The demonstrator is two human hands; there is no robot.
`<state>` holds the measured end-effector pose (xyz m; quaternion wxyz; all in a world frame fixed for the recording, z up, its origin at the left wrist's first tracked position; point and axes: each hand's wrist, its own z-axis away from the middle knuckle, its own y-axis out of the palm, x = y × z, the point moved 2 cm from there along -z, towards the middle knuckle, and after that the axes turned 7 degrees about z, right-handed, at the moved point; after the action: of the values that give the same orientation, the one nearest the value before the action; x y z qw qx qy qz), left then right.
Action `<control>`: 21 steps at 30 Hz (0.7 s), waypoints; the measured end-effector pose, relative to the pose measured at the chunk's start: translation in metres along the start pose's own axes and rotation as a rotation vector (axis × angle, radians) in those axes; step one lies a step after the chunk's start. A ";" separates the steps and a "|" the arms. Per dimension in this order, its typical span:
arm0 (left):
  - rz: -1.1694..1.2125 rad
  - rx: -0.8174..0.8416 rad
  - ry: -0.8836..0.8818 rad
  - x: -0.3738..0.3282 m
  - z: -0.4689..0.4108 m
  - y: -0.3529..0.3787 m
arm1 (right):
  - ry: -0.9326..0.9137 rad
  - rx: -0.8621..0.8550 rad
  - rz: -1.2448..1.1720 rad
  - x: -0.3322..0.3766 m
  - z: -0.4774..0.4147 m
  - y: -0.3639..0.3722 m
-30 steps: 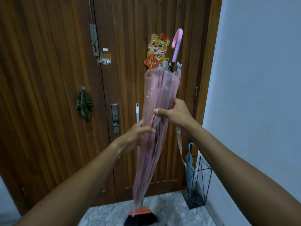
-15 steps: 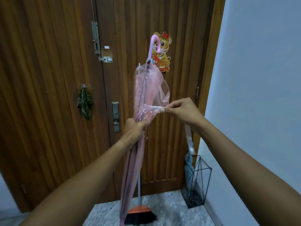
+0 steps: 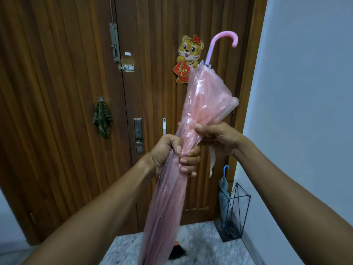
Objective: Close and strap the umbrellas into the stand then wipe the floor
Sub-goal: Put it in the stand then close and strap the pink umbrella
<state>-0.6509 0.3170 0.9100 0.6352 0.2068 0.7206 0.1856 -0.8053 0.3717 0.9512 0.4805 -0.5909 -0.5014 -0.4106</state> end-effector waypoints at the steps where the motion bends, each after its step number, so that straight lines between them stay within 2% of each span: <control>1: -0.040 -0.023 -0.011 -0.001 0.003 -0.001 | -0.011 -0.011 0.010 0.001 0.000 0.000; 3: -0.154 -0.155 -0.027 -0.002 0.009 -0.010 | -0.039 -0.065 0.096 0.002 -0.004 0.001; 6: -0.353 -0.536 0.063 -0.005 0.015 -0.030 | -0.084 -0.218 0.276 -0.002 -0.011 -0.001; 9: -0.626 -0.728 0.175 0.001 0.005 -0.025 | -0.074 -0.372 0.386 -0.012 -0.019 0.001; 11: -0.750 -0.903 0.271 0.008 -0.008 -0.022 | -0.075 -0.398 0.467 -0.014 -0.023 0.010; 14: -0.820 -1.163 0.373 0.012 -0.010 -0.018 | -0.088 -0.343 0.675 -0.004 -0.024 0.017; 17: -0.825 -1.252 0.356 0.005 0.000 -0.017 | -0.029 -0.262 0.745 0.009 -0.018 0.011; 21: -0.727 -1.151 0.345 -0.003 0.006 -0.012 | -0.078 -0.246 0.621 0.012 -0.011 0.002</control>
<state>-0.6451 0.3051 0.9057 0.5422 -0.4487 0.6218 0.3437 -0.8011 0.3630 0.9646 0.4881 -0.7844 -0.2620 -0.2789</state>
